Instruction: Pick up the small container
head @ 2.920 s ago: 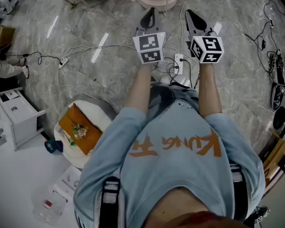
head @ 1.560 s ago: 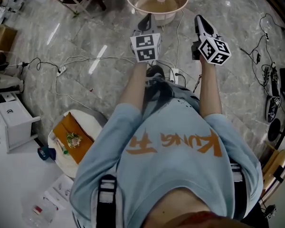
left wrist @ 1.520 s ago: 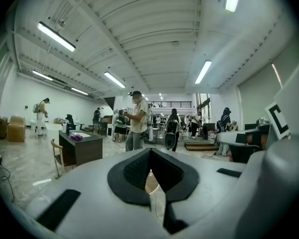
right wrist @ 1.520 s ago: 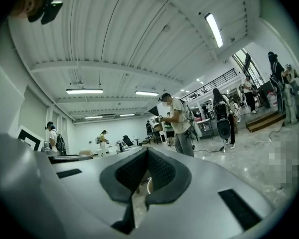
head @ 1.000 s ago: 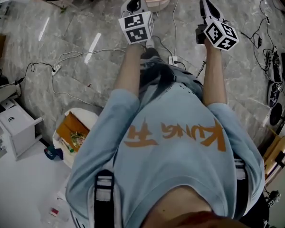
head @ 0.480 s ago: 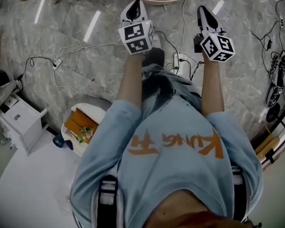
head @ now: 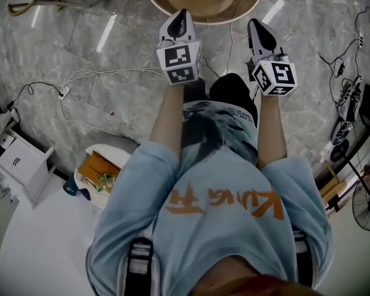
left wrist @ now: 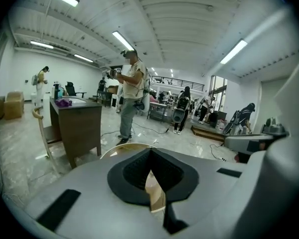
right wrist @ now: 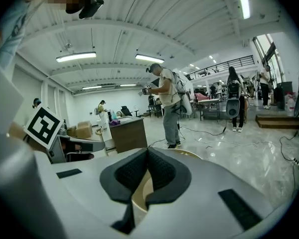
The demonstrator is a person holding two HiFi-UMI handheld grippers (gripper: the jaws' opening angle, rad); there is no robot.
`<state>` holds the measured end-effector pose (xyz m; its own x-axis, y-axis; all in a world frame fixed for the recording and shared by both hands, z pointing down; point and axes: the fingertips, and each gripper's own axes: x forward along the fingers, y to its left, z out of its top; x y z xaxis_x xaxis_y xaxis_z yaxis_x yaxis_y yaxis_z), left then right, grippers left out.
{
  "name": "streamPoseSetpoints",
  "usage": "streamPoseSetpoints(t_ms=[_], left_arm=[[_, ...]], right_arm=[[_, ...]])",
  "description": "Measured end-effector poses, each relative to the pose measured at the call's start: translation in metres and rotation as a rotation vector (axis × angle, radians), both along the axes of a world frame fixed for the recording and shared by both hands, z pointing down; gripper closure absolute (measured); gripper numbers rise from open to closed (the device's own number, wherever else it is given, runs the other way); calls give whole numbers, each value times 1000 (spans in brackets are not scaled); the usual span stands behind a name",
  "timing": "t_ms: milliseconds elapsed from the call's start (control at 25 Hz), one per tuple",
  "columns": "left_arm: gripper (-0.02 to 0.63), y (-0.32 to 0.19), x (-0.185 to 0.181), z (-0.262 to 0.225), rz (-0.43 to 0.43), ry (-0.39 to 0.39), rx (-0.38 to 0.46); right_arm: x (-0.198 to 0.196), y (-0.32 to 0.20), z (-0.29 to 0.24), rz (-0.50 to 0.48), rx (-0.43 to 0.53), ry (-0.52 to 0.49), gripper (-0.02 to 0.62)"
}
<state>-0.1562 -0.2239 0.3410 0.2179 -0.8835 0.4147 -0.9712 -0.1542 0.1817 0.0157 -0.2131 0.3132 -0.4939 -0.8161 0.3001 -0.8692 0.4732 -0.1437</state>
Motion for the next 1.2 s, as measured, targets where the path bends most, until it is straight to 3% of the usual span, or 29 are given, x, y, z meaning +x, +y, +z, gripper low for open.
streamPoseSetpoints(t_ms=[160, 440, 600, 760, 840, 960, 1200], left_arm=[[583, -30, 22, 32, 43, -12, -22], [583, -66, 67, 128, 93, -98, -81], [583, -71, 79, 195, 2, -117, -112], [583, -83, 95, 243, -120, -70, -95], [583, -83, 104, 265, -129, -46, -101], [583, -92, 104, 289, -130, -42, -96], [583, -101, 96, 301, -115, -50, -96]], right_arm=[[6, -29, 42, -45, -49, -3, 583], [15, -82, 171, -120, -114, -98, 583], [19, -90, 249, -166, -177, -156, 581], [27, -107, 291, -299, -169, -98, 572], [32, -112, 304, -339, -156, -64, 560], [27, -125, 324, -361, -146, -37, 492], [-9, -134, 349, -415, -121, 20, 469]])
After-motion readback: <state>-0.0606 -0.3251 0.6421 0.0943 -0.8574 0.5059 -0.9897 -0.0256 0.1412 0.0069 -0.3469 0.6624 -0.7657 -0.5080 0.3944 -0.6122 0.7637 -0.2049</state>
